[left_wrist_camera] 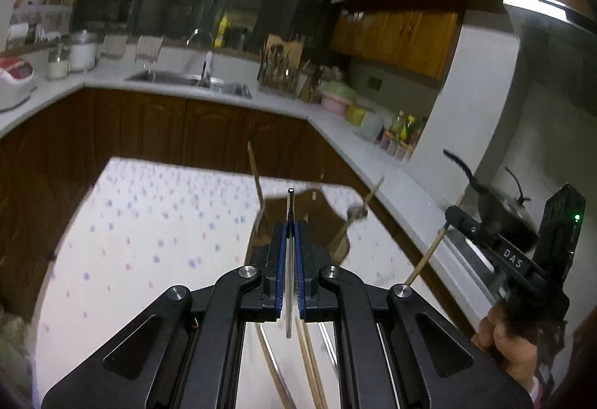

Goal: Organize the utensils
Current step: 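Lower both held chopsticks down into the wooden caddy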

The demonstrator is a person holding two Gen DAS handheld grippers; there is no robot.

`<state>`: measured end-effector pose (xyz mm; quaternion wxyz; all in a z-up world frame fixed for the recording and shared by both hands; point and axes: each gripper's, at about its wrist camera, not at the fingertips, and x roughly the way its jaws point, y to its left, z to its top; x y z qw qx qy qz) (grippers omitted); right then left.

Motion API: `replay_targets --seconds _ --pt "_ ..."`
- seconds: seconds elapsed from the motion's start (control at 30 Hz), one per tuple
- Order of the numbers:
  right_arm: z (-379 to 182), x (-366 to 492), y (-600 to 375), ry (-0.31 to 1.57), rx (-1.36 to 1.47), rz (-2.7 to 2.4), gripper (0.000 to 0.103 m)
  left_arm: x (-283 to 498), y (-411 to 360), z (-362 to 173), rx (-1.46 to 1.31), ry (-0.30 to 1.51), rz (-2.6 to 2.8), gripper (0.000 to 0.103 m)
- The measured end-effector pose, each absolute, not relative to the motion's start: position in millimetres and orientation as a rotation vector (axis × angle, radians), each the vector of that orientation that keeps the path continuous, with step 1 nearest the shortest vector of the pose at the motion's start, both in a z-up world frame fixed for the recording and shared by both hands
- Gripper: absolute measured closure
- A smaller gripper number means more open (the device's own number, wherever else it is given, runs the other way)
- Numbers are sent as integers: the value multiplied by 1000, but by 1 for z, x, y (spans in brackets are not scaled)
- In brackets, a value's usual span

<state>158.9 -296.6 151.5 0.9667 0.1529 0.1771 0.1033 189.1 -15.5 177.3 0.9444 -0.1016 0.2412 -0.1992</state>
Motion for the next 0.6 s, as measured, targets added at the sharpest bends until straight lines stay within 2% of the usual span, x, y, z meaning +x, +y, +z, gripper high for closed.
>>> replay_targets --seconds 0.3,0.6 --pt "193 197 -298 189 289 139 98 242 -24 217 -209 375 -376 99" --pt "189 239 -295 125 286 86 98 303 -36 204 -223 370 -320 99"
